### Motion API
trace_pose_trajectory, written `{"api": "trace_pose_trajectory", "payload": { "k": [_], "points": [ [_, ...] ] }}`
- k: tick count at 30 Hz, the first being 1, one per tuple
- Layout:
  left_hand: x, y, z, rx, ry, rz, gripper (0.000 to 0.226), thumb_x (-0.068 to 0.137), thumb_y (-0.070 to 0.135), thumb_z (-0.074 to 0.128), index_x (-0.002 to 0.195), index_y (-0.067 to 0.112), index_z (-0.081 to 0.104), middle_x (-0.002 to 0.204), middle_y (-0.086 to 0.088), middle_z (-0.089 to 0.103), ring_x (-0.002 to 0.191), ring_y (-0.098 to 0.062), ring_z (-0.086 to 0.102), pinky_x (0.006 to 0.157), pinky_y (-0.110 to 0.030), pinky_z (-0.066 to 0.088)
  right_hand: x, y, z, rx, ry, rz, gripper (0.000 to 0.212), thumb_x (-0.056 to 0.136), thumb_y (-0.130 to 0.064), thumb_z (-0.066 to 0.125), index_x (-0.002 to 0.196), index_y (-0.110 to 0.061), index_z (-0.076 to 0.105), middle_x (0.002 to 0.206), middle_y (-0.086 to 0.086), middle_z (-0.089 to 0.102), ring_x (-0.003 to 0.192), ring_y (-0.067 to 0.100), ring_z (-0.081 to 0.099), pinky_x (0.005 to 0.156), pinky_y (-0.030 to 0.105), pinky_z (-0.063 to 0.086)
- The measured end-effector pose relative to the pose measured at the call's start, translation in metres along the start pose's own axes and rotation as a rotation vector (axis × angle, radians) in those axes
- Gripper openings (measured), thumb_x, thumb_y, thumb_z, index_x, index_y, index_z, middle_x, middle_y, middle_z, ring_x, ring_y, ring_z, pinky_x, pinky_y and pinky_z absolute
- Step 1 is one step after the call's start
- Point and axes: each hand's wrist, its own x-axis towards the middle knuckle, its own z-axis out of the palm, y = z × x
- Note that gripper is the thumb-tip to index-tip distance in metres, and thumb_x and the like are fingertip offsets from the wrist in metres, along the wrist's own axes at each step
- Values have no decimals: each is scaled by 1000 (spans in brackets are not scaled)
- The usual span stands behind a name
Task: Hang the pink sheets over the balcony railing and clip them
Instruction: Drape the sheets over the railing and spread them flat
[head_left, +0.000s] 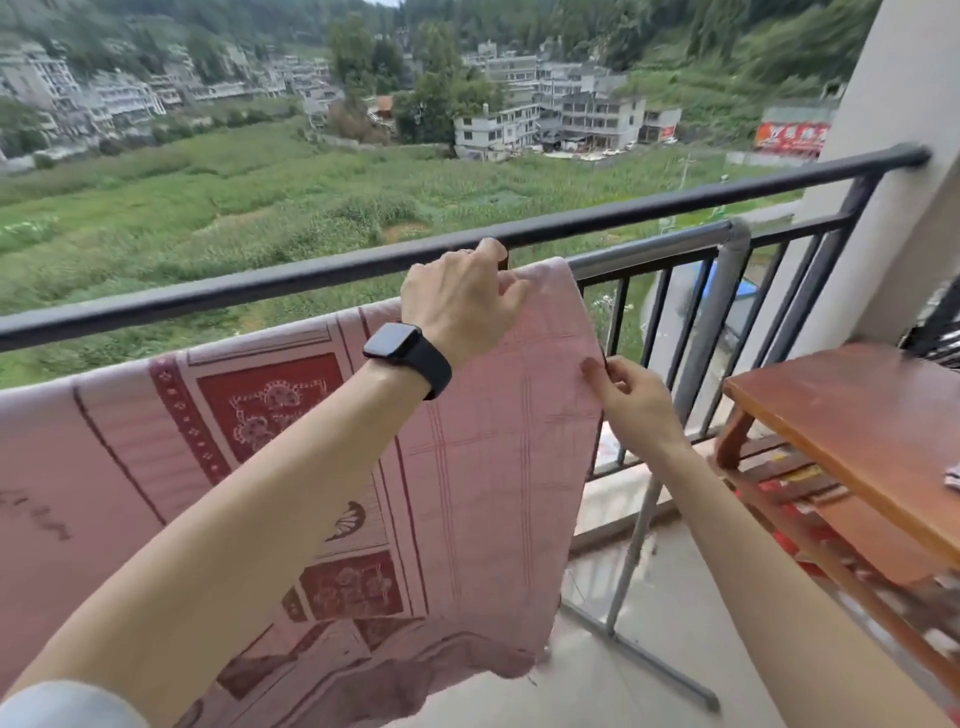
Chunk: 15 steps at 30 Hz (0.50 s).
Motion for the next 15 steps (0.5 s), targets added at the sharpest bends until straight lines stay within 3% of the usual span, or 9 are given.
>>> {"api": "trace_pose_trajectory", "payload": {
  "k": [2,4,7,11,13,15],
  "points": [
    [8,1,-1,-100,-64,-70,53,83,75,48,102,30,70,92,7,72,85,-21,67,73,-37,56,11,-15,1,103,-119,-1,23,95,-43,61,95,-20,63,95,-4,69,89,15,67,73,27,50],
    [13,4,-2,-186,-65,-87,46,79,73,57,93,32,73,88,12,70,82,-15,66,70,-36,57,18,-29,5,193,-241,7,33,93,-46,62,110,-18,60,106,-1,68,96,13,67,81,30,55],
    [19,9,-1,-223,-54,-67,34,79,61,66,96,33,75,89,13,70,85,-11,67,74,-36,58,29,-45,0,367,-244,-33,30,99,-39,56,104,-11,62,91,-1,69,74,4,68,64,20,54],
    [28,26,7,-229,-25,-50,26,80,52,69,99,34,75,96,10,73,90,-11,66,79,-36,57,44,-44,-22,426,6,-174,27,100,-30,57,89,-7,64,70,-7,55,54,-7,50,51,11,41],
    [32,39,13,-247,16,-40,27,80,53,69,98,33,74,96,12,72,89,-8,66,76,-33,57,51,-34,-35,389,120,-230,27,99,-30,58,81,-11,60,66,-8,50,51,-5,45,48,8,35],
    [35,54,21,-196,31,-20,25,84,52,66,100,33,71,99,11,70,90,-10,65,72,-31,54,57,-21,-47,203,52,-209,31,95,-39,63,75,-16,59,65,-8,53,53,-2,48,47,9,36]
  ]
}}
